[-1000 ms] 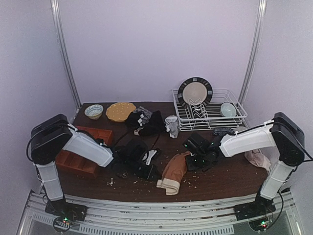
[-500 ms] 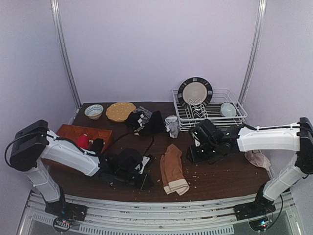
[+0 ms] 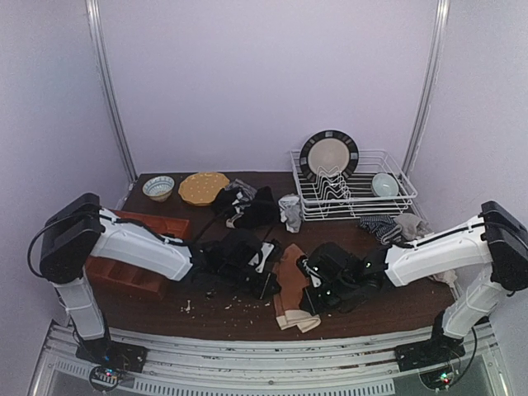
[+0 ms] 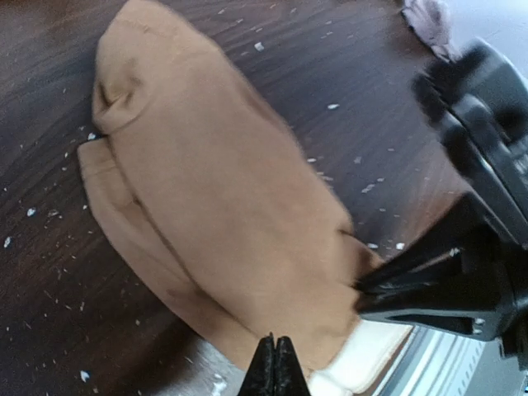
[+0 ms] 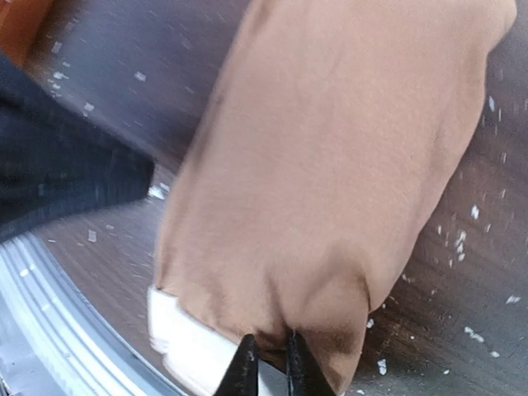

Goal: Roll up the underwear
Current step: Rotate the underwear at the center of the board, then pick up the underwear from the center of the board, then roll the underwear at the center of the board.

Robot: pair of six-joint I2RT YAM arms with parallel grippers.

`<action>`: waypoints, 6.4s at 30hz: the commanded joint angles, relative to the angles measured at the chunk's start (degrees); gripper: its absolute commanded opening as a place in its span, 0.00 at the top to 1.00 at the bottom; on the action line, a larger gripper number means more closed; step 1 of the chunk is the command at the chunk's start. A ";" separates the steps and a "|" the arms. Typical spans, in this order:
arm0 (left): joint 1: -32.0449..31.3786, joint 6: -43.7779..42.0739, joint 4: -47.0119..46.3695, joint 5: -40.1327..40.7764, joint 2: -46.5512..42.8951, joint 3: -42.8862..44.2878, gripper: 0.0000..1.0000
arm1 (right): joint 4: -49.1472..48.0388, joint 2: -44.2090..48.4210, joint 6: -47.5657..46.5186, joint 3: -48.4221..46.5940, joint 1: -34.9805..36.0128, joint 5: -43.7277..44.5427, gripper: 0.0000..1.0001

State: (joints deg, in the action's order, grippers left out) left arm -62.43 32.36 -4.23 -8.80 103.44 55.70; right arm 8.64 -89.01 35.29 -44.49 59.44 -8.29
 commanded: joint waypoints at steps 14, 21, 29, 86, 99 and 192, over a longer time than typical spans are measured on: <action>3.28 -1.89 -0.91 -0.77 0.63 3.25 1.00 | 6.30 9.70 -3.73 -3.49 -0.18 8.64 0.67; 3.20 -0.20 -1.76 3.10 -5.53 -5.55 1.00 | 7.34 -3.25 -11.52 -12.90 -6.68 6.18 0.69; 3.20 2.69 -4.87 3.24 -11.39 -14.50 0.81 | 2.80 6.50 -3.12 0.43 -5.31 0.87 0.52; 3.28 5.76 17.57 23.13 -44.60 -25.73 0.02 | 18.68 -23.98 -32.92 -33.43 15.95 15.00 0.24; 3.28 5.89 16.53 22.62 -43.34 -26.67 0.02 | 20.25 -29.44 -33.22 -33.02 15.50 23.16 0.58; 2.15 -39.43 -27.36 -31.69 1.23 -11.40 0.17 | -40.17 -1.85 4.32 19.30 -14.38 -46.88 1.00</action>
State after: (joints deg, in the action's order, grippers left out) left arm -59.96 1.83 -30.39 -34.79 102.83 40.99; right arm -29.52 -91.88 39.07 -25.89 45.30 -52.99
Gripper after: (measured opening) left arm 0.832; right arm 0.027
